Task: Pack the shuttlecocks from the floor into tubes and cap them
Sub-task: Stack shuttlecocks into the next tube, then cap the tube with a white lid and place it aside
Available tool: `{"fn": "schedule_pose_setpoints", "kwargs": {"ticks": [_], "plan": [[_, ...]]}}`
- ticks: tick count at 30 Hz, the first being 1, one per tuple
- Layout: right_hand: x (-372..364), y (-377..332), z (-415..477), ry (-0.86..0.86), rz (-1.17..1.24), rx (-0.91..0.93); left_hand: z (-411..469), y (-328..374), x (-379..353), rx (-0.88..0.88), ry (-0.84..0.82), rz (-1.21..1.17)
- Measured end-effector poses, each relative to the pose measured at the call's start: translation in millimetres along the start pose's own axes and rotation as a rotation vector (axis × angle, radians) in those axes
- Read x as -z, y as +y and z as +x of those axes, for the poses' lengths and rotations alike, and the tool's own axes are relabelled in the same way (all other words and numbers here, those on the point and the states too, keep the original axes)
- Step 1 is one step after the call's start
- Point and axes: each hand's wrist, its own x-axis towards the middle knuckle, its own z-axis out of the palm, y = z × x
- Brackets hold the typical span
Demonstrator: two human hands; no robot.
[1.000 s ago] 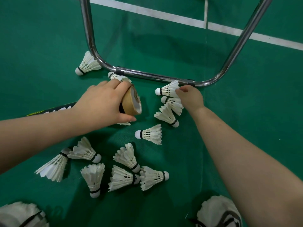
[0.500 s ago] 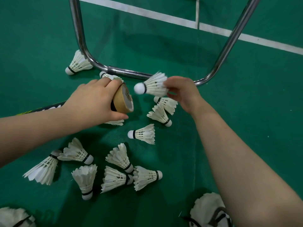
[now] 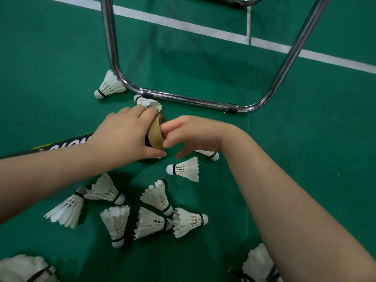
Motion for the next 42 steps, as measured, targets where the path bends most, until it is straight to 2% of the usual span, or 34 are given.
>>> {"fn": "schedule_pose_setpoints", "kwargs": {"ticks": [5,9,14,20,24,35,42], "plan": [[-16.4,-17.5,-2.3,-0.103,-0.095,-0.050,-7.2,10.6,8.8,-0.060,0.015,-0.046],[-31.2,-30.2,-4.5,-0.063,-0.135,-0.023,-14.8,6.2,15.9,-0.066,0.051,-0.058],[-40.8,-45.2,-11.8,0.128,-0.241,0.019,-29.1,1.0,29.8,-0.052,0.061,-0.077],[-69.8,-86.8,-29.8,0.267,-0.496,0.070,-48.3,-12.6,58.2,0.010,0.158,-0.110],[-85.0,-110.9,-39.1,0.361,-0.609,0.139,-55.6,-23.7,83.0,0.065,0.255,-0.227],[-68.4,-235.0,-84.7,0.668,-0.949,0.528,-53.6,-27.7,209.5,0.046,0.557,-0.402],[-64.4,-311.8,-132.7,0.779,-0.986,0.606,-56.1,-19.3,293.8,0.006,0.736,-0.447]]}}
